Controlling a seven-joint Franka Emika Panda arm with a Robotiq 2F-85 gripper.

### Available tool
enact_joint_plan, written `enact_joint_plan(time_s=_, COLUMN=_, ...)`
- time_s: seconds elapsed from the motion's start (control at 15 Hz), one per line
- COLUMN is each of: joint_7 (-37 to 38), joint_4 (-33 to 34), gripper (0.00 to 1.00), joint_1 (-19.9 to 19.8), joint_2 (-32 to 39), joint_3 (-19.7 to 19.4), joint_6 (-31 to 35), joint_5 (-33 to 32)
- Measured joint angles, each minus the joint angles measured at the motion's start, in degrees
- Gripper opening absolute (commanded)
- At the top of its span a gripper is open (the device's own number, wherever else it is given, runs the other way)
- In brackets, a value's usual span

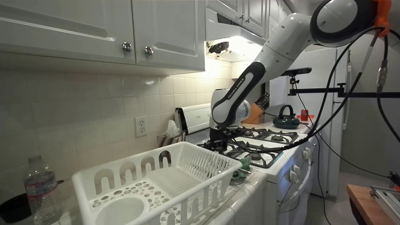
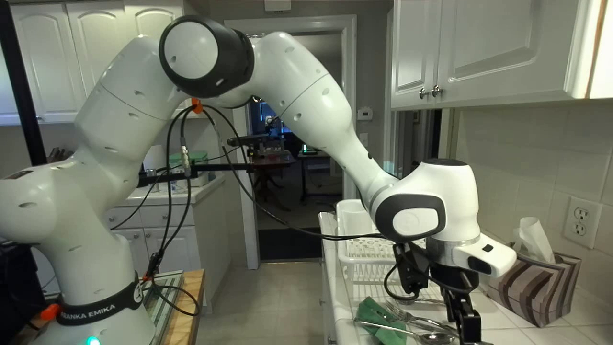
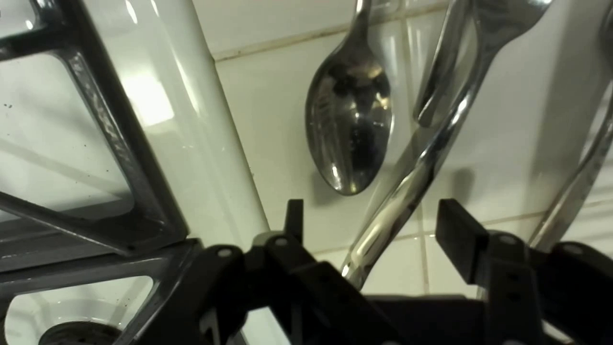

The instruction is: Put the middle fork in the middle section of the white object

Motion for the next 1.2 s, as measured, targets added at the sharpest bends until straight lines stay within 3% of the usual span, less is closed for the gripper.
enact_joint_plan(time_s=0.4, joint_7=0.0, joint_4=0.0, gripper=0.02, joint_1=0.3, joint_2=0.2, joint_3=0.0, joint_6=0.0, joint_5=0.0)
enact_joint_plan(time_s=0.53, joint_7=0.1, joint_4=0.1, gripper=0.04, joint_1=0.4, joint_2=0.1, joint_3=0.0, joint_6=0.1, joint_5=0.0)
enact_joint_plan(time_s=0.73, joint_7=0.4, joint_4=0.3, gripper=0.0, joint_1=0.6, joint_2=-0.2, joint_3=-0.1, joint_6=0.1, joint_5=0.0)
enact_joint_plan(time_s=1.13, joint_7=1.6, joint_4=0.3, gripper=0.0, joint_1=0.6, joint_2=-0.6, joint_3=-0.1, joint_6=0.1, joint_5=0.0)
enact_joint_plan(time_s=1.2, joint_7=1.7, joint_4=0.3, gripper=0.26, joint_1=0.6, joint_2=-0.7, joint_3=-0.2, joint_6=0.1, joint_5=0.0)
